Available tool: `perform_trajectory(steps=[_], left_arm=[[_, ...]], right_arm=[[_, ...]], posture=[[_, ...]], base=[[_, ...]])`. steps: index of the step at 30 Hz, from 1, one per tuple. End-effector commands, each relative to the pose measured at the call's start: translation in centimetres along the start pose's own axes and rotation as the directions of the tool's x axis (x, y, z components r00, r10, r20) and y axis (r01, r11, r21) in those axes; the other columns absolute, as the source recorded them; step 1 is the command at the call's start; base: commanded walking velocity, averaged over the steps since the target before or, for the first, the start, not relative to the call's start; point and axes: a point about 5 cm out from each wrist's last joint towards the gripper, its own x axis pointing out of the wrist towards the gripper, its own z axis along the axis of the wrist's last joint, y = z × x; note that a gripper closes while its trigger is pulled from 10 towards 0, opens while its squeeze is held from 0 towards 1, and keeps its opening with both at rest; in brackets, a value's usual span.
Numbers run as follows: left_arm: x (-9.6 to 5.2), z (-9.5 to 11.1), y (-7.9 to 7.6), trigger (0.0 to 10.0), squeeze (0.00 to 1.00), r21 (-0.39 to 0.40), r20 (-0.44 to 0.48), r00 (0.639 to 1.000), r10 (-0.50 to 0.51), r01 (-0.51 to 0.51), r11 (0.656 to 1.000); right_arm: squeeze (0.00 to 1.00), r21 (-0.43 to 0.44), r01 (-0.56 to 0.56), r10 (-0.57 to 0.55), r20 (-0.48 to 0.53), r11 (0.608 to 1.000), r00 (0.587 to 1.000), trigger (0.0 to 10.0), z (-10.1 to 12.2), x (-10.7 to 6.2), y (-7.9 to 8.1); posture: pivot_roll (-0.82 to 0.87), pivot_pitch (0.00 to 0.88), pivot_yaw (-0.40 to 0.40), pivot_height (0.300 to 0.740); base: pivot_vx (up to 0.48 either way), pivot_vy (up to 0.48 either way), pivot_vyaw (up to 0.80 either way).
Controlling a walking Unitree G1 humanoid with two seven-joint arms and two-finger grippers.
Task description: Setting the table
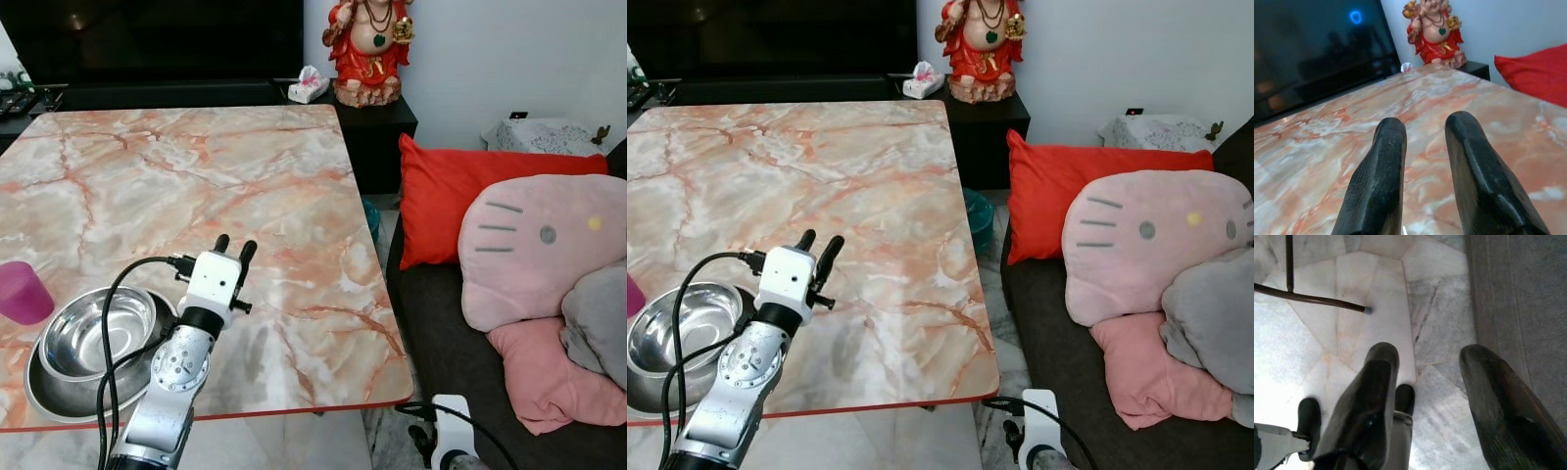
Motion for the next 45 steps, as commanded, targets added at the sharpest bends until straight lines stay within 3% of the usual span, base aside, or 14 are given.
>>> perform_trajectory(steps=[1,16,45], left_arm=[[0.08,0.19,-0.36,10.0,0.0,0.0,0.017,1.0,-0.018,0.018,1.0],[0.23,0.33,-0.26,10.0,0.0,-0.005,0.06,0.998,-0.003,0.004,1.0],[0.63,0.92,-0.02,10.0,0.0,-0.018,0.084,0.996,0.008,-0.006,1.0]], right_arm=[[0.0,0.008,0.006,-0.006,0.005,1.0,1.0,10.0,0.0,-0.01,-0.04],[0.0,0.004,0.003,-0.003,0.005,1.0,1.0,10.0,-0.17,-0.04,0.12],[0.0,0.004,0.013,-0.013,0.0,1.0,1.0,10.0,0.01,0.03,0.16]], posture=[[0.08,0.0,-0.021,0.74],[0.08,0.0,-0.013,0.74],[0.08,0.0,-0.008,0.74]], base=[[0.0,0.0,0.0],[0.0,0.274,0.0],[0.0,0.454,0.0]])
